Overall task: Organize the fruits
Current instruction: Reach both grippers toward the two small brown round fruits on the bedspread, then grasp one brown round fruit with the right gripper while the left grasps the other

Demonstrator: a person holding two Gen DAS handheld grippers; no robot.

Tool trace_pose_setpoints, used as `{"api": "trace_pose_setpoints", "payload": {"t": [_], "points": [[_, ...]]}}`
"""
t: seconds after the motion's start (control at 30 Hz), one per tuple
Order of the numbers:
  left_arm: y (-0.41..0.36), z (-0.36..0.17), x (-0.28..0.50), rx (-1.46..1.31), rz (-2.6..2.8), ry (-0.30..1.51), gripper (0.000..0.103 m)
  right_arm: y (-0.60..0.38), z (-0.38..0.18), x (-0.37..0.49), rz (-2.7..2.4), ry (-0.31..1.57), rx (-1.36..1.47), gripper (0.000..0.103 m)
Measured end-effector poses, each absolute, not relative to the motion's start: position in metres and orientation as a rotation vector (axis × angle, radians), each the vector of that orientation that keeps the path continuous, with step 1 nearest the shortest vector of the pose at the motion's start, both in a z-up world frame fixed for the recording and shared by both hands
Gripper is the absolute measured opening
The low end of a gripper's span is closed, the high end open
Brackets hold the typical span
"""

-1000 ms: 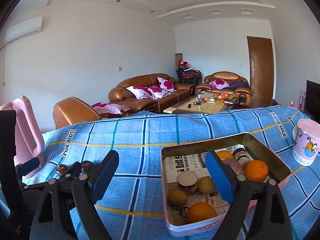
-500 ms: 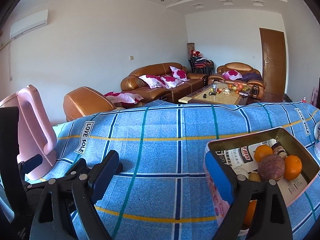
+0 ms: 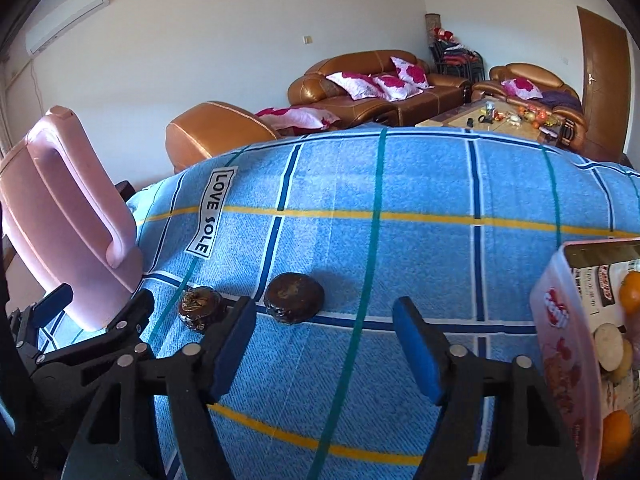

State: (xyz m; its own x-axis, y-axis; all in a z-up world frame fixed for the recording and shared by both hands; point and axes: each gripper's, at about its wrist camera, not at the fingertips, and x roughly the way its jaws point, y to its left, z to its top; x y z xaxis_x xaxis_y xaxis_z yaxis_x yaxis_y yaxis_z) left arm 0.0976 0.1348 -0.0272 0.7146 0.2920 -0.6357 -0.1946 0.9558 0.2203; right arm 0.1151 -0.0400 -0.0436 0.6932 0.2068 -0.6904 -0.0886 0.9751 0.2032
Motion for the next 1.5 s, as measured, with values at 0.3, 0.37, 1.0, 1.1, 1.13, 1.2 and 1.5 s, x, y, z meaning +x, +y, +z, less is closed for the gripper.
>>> {"api": "trace_pose_setpoints", "payload": {"t": [0.3,0.37,1.0,1.1,1.13,1.2,1.5], "points": [[0.143,-0.028,0.108,0.132,0.251,0.750,0.103,-0.018,-0.056,0.142,0.218,0.871,0.164,0.055],[0.140,-0.027,0.109,0.137,0.236,0.750,0.103,-0.013,-0.055,0.141,0.220,0.875,0.127,0.055],[0.104,-0.031,0.122,0.027,-0.007,0.752,0.103,-0.053,-0.022,0.061,0.063,0.663,0.088,0.040],[0.092,-0.037,0.128,0.079,-0.006,0.776,0.103,-0.058,-0.019,0.049,0.049,0.648,0.089,0.040],[0.089,-0.039,0.128,0.098,-0.005,0.780,0.103,-0.059,-0.019,0.049,0.050,0.654,0.092,0.040],[0.083,-0.042,0.130,0.129,0.003,0.792,0.103,-0.062,-0.021,0.050,0.049,0.663,0.107,0.040],[0.076,-0.058,0.156,0.149,0.025,0.905,0.093,-0.064,-0.029,0.062,0.072,0.709,0.139,0.040]]}}
